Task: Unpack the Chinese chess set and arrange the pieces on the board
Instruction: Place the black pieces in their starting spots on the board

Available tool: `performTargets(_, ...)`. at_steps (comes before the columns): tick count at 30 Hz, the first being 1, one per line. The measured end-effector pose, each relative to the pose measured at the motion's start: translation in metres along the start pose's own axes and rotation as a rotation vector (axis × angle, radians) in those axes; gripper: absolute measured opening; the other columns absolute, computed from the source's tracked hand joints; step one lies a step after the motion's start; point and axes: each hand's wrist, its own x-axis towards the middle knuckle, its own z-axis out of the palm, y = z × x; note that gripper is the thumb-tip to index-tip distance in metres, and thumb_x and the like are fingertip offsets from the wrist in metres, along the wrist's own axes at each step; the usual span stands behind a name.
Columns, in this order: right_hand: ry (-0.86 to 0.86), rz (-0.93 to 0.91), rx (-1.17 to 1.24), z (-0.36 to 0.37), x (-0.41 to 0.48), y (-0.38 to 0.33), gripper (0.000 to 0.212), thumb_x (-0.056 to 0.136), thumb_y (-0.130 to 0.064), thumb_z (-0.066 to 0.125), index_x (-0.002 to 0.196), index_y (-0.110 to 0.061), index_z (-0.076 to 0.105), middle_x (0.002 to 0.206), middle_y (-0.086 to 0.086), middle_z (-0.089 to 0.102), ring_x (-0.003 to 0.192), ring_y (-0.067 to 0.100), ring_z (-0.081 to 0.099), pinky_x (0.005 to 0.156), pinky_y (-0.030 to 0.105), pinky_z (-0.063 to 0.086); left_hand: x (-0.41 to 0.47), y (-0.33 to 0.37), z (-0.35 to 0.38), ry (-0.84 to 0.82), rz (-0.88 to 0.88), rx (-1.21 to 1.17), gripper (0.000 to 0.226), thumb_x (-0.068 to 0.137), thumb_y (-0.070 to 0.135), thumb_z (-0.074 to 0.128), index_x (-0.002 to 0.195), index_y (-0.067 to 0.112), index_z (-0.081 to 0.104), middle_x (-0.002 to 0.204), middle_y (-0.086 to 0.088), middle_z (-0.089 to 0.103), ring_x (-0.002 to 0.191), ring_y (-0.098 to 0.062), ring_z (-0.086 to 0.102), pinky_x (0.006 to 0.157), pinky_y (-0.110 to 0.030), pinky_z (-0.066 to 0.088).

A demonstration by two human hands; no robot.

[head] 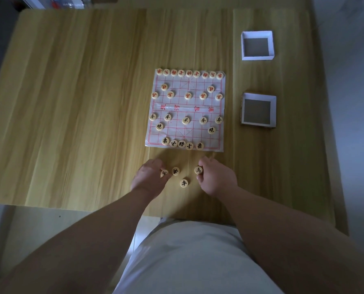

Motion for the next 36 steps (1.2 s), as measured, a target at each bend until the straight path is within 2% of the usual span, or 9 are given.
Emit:
performTargets(3,0.004,0.011,-0.005,0.0,0.001,0.0,0.024,0.098,-0.032,0.056,0.118,-0.019,0.049,0.101,-0.001,0.058,0.08,0.018,0.06,0.071,0.041,0.057,0.0,0.0,-0.001,0.013,0.044,0.004,0.017,0.089,0.03,0.068,0.105,0.027,0.063,0.109,0.008,0.057,0.099,-0.021,0.059,0.082,-0.037,0.052)
performTargets(7,-0.005,0.032,0.044,-0.002,0.002,0.002,0.031,0.098,-0.033,0.056,0.124,-0.02,0.048,0.105,-0.002,0.058,0.084,0.018,0.06,0.074,0.041,0.056,0.001,0.0,-0.006,0.012,0.095,0.007,0.042,0.08,0.01,0.067,0.116,0.029,0.06,0.116,0.012,0.053,0.107,-0.017,0.055,0.087,-0.033,0.05)
performTargets(10,-0.016,0.028,0.056,-0.002,0.002,0.0,0.035,0.098,-0.035,0.055,0.129,-0.02,0.047,0.108,-0.001,0.057,0.086,0.018,0.061,0.074,0.04,0.056,0.002,-0.002,-0.007,0.046,0.092,0.036,0.044,0.078,0.023,0.069,0.12,0.025,0.056,0.118,0.006,0.052,0.107,-0.02,0.054,0.091,-0.034,0.048)
performTargets(14,-0.019,0.038,0.038,-0.002,0.005,-0.002,0.028,0.099,-0.033,0.055,0.123,-0.02,0.049,0.108,0.0,0.057,0.086,0.02,0.06,0.075,0.039,0.055,0.006,-0.007,-0.004,0.01,0.065,0.038,0.034,0.084,0.042,0.07,0.11,0.023,0.059,0.11,0.004,0.055,0.1,-0.021,0.057,0.088,-0.04,0.05)
performTargets(19,0.045,0.066,0.067,-0.002,0.008,-0.003,0.024,0.1,-0.027,0.052,0.122,-0.018,0.052,0.111,0.0,0.058,0.086,0.018,0.059,0.073,0.038,0.054,0.011,-0.008,-0.009,0.029,0.105,0.028,0.016,0.085,0.021,0.068,0.099,0.026,0.064,0.107,0.006,0.055,0.099,-0.021,0.057,0.083,-0.036,0.051)
performTargets(22,0.125,0.125,0.123,-0.005,0.013,-0.002,0.03,0.098,-0.02,0.054,0.128,-0.016,0.052,0.125,0.003,0.054,0.094,0.02,0.06,0.072,0.037,0.054,0.025,-0.005,-0.019,0.146,0.124,0.008,0.021,0.083,0.009,0.065,0.101,0.019,0.068,0.107,-0.001,0.059,0.1,-0.026,0.056,0.084,-0.034,0.048)
performTargets(25,0.168,0.259,0.158,-0.01,0.021,-0.001,0.029,0.098,-0.016,0.056,0.126,-0.016,0.051,0.124,0.005,0.051,0.092,0.021,0.059,0.065,0.032,0.048,0.045,-0.001,-0.03,0.183,0.1,-0.013,0.036,0.08,0.003,0.063,0.114,0.017,0.064,0.11,-0.004,0.061,0.103,-0.028,0.056,0.089,-0.04,0.048)
performTargets(30,0.213,0.418,0.252,-0.014,0.035,0.003,0.029,0.098,-0.016,0.056,0.127,-0.016,0.051,0.124,0.004,0.05,0.093,0.021,0.059,0.067,0.035,0.05,0.073,0.003,-0.041,0.182,0.067,-0.025,0.041,0.079,0.0,0.063,0.112,0.024,0.058,0.103,0.004,0.062,0.099,-0.024,0.057,0.087,-0.041,0.049)
performTargets(36,0.226,0.411,0.269,-0.016,0.047,0.006,0.032,0.098,-0.015,0.056,0.13,-0.017,0.052,0.126,0.003,0.051,0.097,0.02,0.058,0.069,0.033,0.048,0.085,0.005,-0.041,0.126,0.043,-0.037,0.049,0.079,0.005,0.067,0.118,0.032,0.055,0.105,0.013,0.062,0.103,-0.019,0.058,0.088,-0.041,0.051)
